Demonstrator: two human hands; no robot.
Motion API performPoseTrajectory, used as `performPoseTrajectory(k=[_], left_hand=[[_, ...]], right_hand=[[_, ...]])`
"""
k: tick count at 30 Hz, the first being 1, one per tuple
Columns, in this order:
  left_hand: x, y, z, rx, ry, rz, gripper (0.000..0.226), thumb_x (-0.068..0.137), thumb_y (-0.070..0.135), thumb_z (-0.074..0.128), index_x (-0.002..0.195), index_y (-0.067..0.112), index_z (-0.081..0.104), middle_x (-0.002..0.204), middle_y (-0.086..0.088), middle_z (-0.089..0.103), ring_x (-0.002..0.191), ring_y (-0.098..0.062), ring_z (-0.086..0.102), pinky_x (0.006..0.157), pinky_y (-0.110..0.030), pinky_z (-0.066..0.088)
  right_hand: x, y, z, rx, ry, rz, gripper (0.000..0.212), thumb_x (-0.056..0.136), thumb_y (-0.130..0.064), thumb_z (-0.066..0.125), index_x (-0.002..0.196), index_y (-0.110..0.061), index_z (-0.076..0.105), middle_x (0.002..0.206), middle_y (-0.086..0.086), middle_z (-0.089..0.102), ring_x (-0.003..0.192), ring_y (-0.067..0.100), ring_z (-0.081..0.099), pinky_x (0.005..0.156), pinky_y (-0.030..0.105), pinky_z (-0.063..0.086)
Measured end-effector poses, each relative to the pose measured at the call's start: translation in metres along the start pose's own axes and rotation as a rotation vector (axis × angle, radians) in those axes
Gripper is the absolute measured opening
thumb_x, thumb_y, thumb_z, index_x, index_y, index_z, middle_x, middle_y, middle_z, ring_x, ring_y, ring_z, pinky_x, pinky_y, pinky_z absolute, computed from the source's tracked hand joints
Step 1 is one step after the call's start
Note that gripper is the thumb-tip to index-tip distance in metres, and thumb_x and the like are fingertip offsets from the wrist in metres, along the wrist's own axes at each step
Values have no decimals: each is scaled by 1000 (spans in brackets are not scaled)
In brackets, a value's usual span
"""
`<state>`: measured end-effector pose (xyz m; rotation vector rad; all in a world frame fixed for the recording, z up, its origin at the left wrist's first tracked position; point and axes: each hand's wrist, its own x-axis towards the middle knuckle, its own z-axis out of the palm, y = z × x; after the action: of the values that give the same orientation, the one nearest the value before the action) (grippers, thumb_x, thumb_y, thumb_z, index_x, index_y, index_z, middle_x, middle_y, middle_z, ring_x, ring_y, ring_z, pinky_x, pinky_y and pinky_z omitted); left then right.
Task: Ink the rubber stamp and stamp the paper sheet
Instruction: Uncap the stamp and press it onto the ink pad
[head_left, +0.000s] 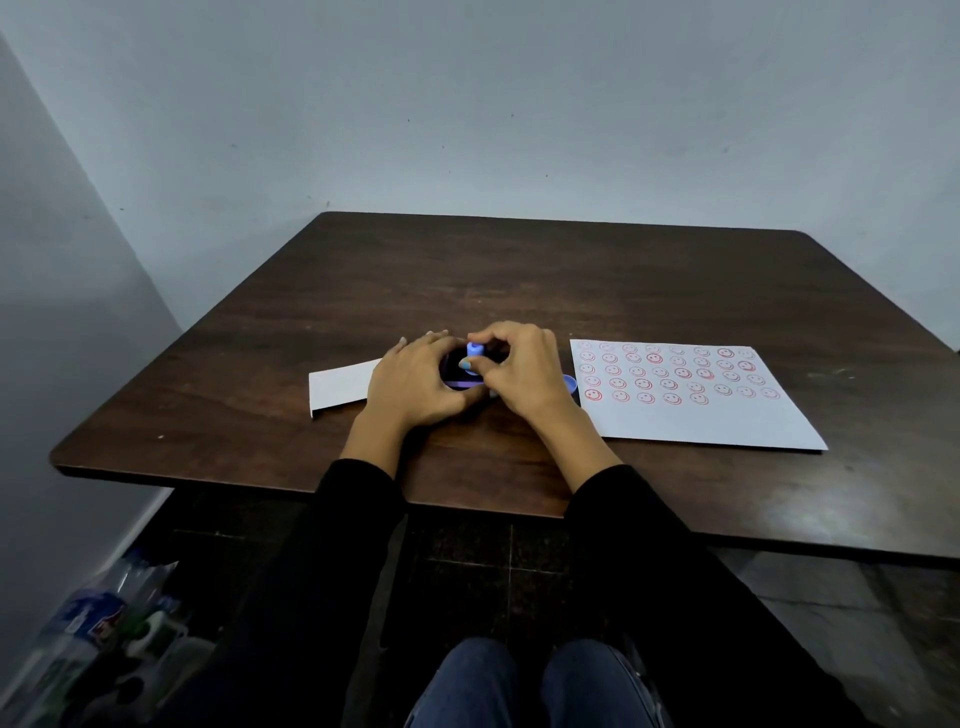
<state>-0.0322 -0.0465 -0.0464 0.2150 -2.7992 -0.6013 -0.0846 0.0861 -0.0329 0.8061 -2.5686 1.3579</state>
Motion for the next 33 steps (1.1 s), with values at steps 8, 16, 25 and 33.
performPoseTrajectory(k=[8, 16, 25, 33], left_hand=[[-1, 3, 0, -6, 20, 2, 67, 70, 56, 58, 129, 27, 50, 145, -4, 46, 138, -20, 37, 115, -43, 21], [-2, 3, -2, -10, 9, 5, 76, 62, 64, 52, 127, 26, 52, 143, -5, 48, 137, -21, 38, 114, -45, 22], [0, 1, 1, -2, 21, 13, 67, 69, 58, 59, 127, 26, 52, 144, -5, 48, 137, -21, 38, 114, -45, 23], [-1, 2, -1, 27, 13, 17, 73, 66, 60, 52, 129, 24, 51, 144, -5, 47, 137, -21, 38, 115, -44, 22]], right_hand=[[-3, -2, 1, 3, -29, -11, 27, 79, -8, 70, 106, -12, 70, 103, 8, 72, 99, 21, 63, 89, 30, 49], [-1, -5, -3, 17, -3, 34, 23, 77, -11, 73, 99, -14, 71, 92, 9, 73, 77, 25, 65, 80, 42, 56], [0, 0, 1, -47, -47, 27, 29, 79, -13, 70, 108, -20, 68, 108, 11, 67, 103, 23, 59, 90, 32, 49], [1, 3, 4, -71, -34, 9, 30, 81, -12, 68, 110, -21, 66, 110, 10, 63, 102, 21, 56, 83, 27, 43]])
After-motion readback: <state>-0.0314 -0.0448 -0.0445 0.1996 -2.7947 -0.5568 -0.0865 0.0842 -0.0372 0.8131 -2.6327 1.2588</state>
